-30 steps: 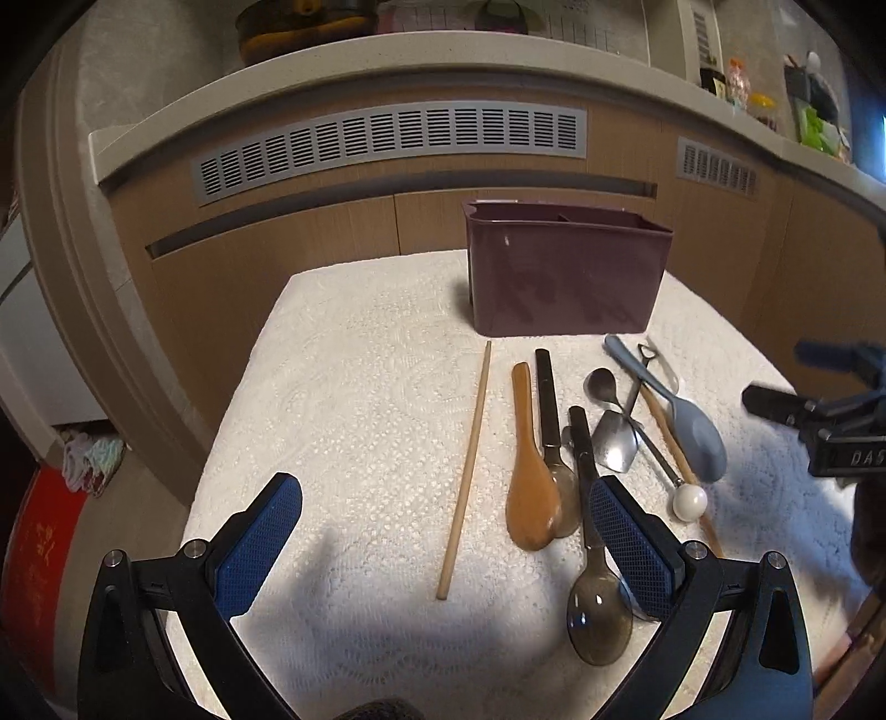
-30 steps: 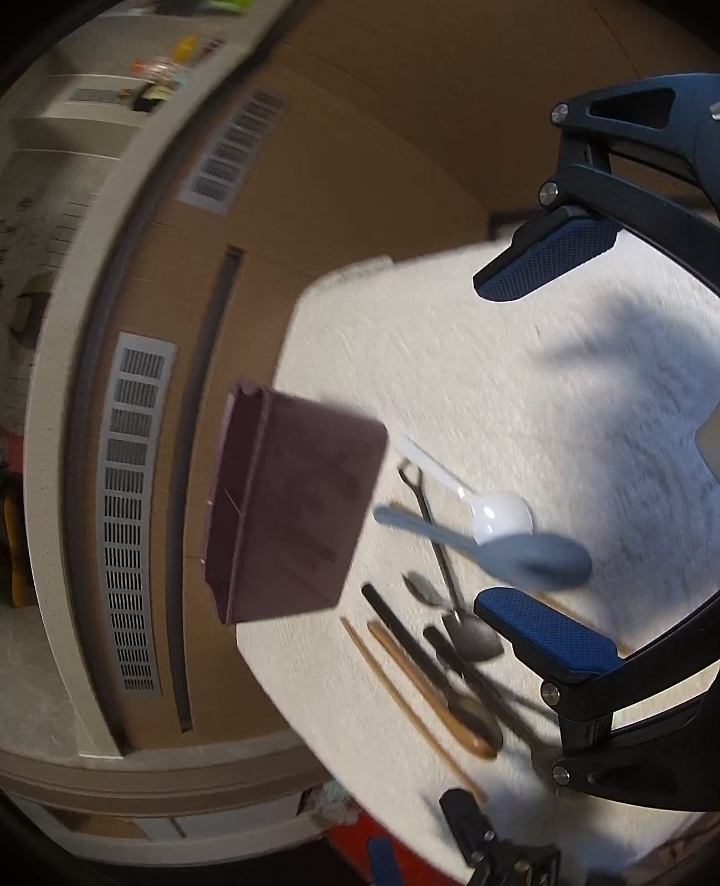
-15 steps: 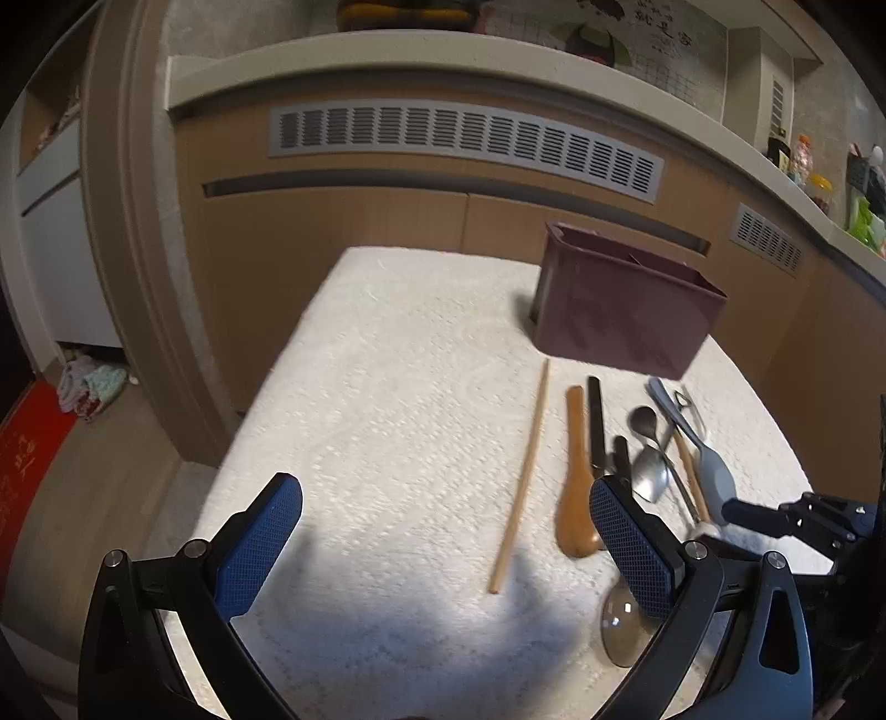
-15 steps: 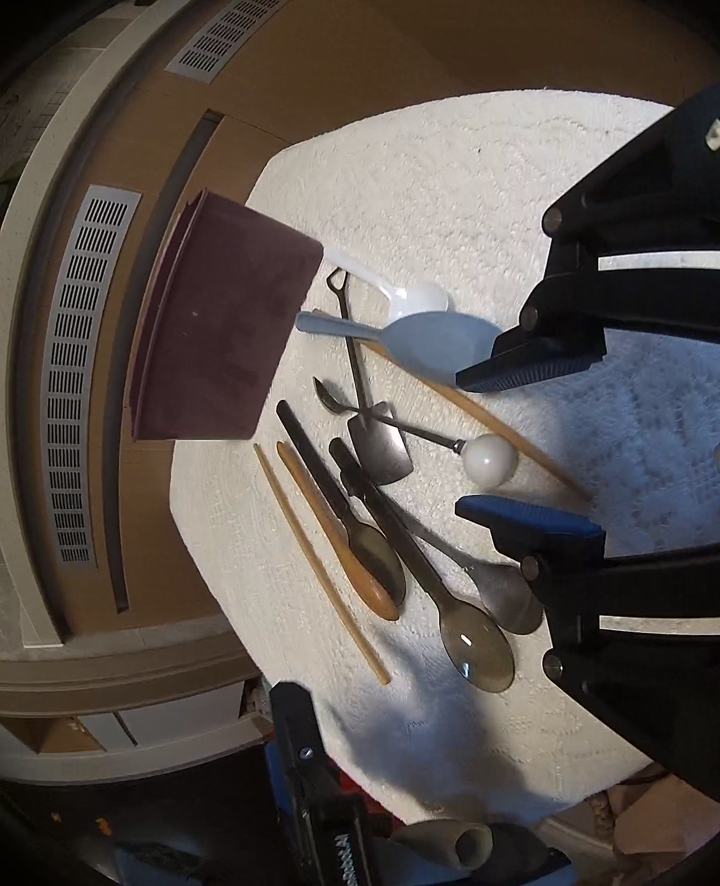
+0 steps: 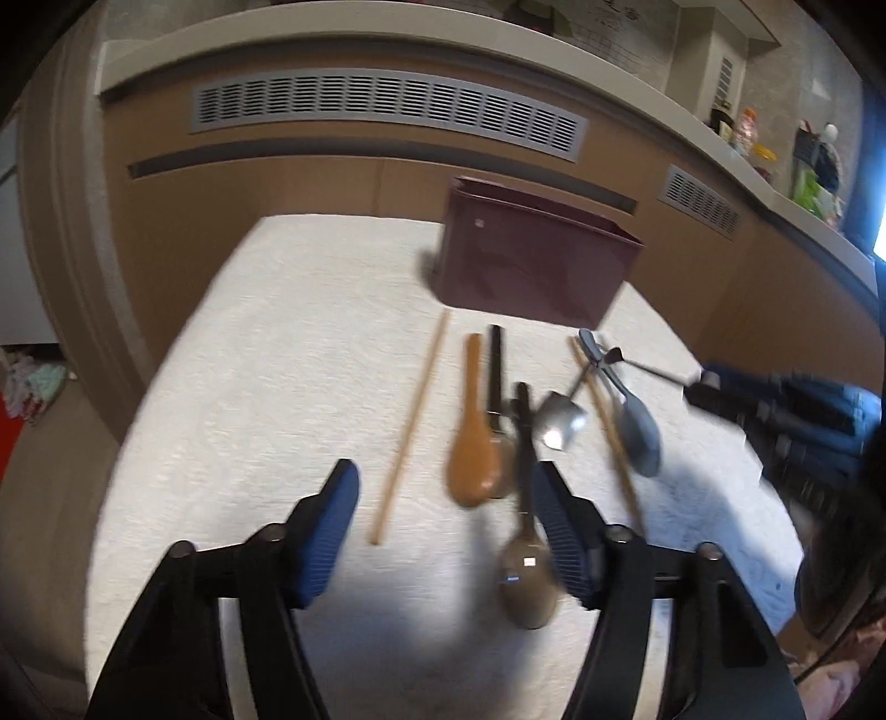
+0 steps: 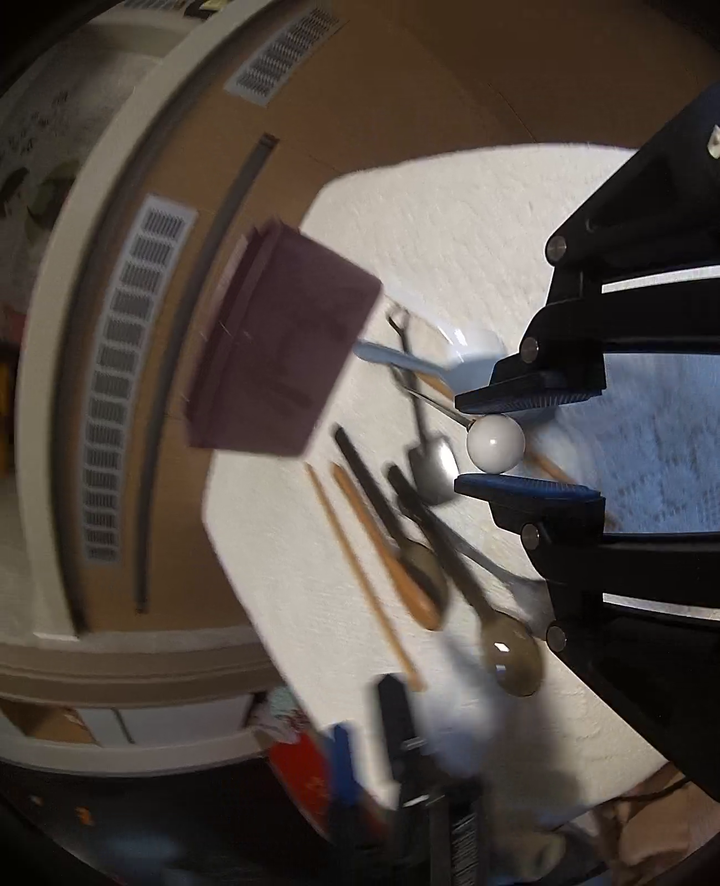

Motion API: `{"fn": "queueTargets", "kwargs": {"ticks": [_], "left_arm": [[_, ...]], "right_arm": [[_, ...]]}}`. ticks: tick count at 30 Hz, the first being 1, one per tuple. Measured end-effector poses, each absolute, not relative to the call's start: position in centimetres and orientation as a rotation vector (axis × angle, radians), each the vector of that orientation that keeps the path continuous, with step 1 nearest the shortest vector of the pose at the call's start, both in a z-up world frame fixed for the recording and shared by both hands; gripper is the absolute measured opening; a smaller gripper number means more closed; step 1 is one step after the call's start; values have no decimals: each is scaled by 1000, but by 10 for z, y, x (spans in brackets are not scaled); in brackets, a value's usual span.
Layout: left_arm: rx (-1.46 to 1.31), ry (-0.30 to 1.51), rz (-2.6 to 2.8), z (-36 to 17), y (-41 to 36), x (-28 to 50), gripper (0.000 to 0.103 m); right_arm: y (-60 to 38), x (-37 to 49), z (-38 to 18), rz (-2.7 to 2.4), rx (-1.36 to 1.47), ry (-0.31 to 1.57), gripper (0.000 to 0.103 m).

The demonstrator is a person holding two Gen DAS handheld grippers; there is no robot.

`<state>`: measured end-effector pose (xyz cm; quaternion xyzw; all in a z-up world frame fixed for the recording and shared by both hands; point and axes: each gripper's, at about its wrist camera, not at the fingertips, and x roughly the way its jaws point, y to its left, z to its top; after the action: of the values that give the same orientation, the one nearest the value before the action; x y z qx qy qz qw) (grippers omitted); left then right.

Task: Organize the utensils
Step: 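Reach the right gripper to the white ball-handled spoon and grasp it, then grasp the smoky spoon's black handle with the left gripper while the right holds the white spoon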

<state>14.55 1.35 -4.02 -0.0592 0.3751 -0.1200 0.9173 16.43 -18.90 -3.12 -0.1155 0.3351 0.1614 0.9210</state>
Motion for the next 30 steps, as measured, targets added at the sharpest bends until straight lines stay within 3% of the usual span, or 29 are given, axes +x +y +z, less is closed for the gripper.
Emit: {"fn": "queueTargets", "kwargs": {"ticks": [2, 3, 4, 14, 20, 26, 30], "left_arm": [[-123, 789, -280, -43, 3, 149, 47], [-124, 805, -290, -45, -2, 152, 37], [-124, 825, -296, -47, -6, 155, 35], [-205, 984, -222, -74, -6, 182, 34], [-198, 940, -186, -73, -5, 190, 30], [-96, 769, -148, -44, -3, 187, 27], [-119, 819, -212, -41, 0, 188, 28]], "right_arm": [[-205, 166, -13, 304, -183, 653, 20], [-213, 168, -6, 298, -153, 642, 20], [-219, 168, -1, 295, -134, 637, 20], [-236, 163, -1, 294, -56, 621, 20], [-235, 161, -1, 289, -60, 612, 20], [-232, 162, -2, 281, -72, 606, 20], [-233, 163, 1, 272, -68, 600, 20]]}}
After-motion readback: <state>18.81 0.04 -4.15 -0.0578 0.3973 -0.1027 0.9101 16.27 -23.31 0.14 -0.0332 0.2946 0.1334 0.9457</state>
